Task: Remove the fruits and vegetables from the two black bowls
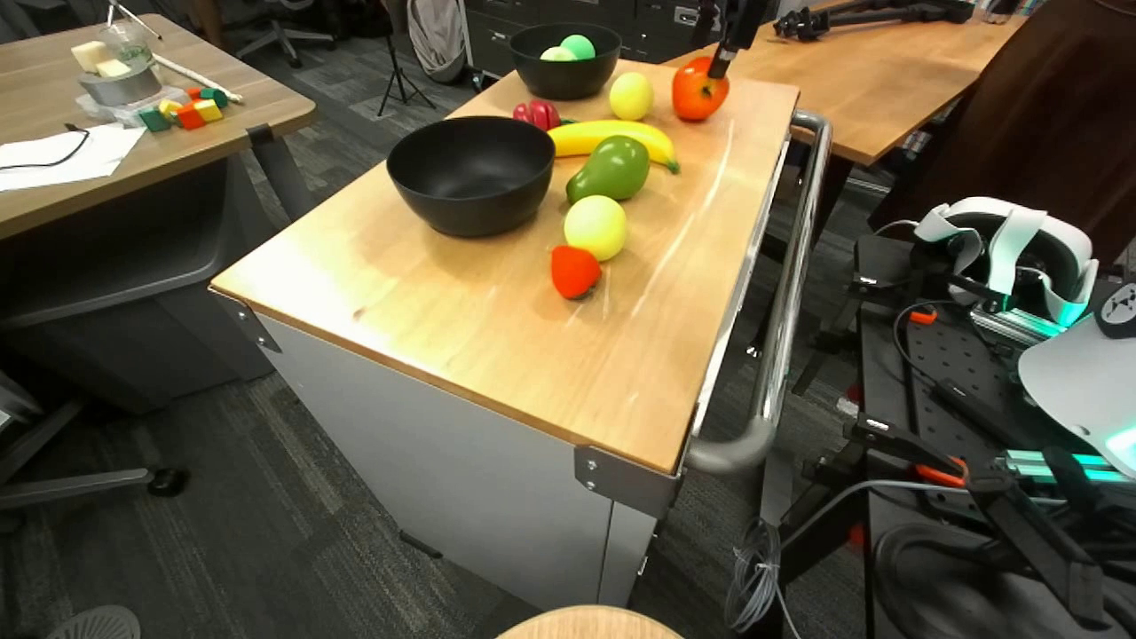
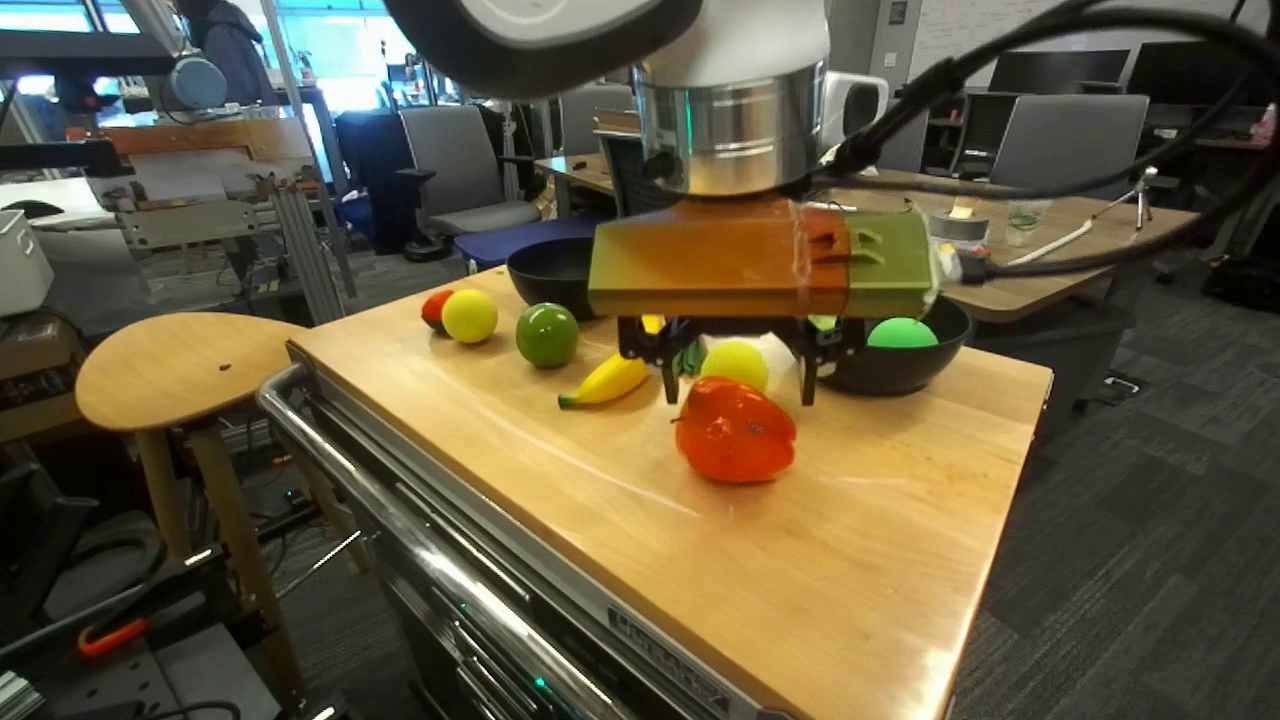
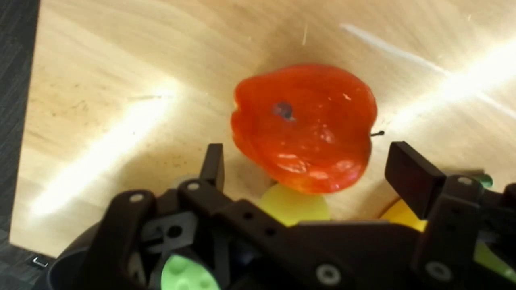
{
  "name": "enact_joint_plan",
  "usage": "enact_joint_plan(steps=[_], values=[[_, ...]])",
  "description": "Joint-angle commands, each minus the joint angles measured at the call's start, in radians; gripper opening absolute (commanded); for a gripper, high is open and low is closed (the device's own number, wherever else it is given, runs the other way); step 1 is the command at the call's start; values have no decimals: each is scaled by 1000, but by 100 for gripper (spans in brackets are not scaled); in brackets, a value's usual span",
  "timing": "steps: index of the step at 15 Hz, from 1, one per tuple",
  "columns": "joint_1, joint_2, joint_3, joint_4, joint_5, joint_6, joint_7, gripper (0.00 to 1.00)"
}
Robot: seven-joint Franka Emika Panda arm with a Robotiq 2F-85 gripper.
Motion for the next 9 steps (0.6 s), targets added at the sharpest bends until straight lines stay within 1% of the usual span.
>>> enact_joint_plan(steps=[1, 2, 4, 5, 6, 7, 9], values=[[25, -82, 12, 117, 115, -104, -7, 100], [33, -73, 10, 172, 155, -136, 8, 100], [49, -14, 3, 333, 234, -246, 42, 100], [47, 8, 2, 396, 225, -338, 135, 100], [45, -55, 3, 260, 193, -225, 53, 100], [45, -50, 5, 296, 193, -255, 69, 100], [45, -48, 3, 281, 193, -250, 67, 100]])
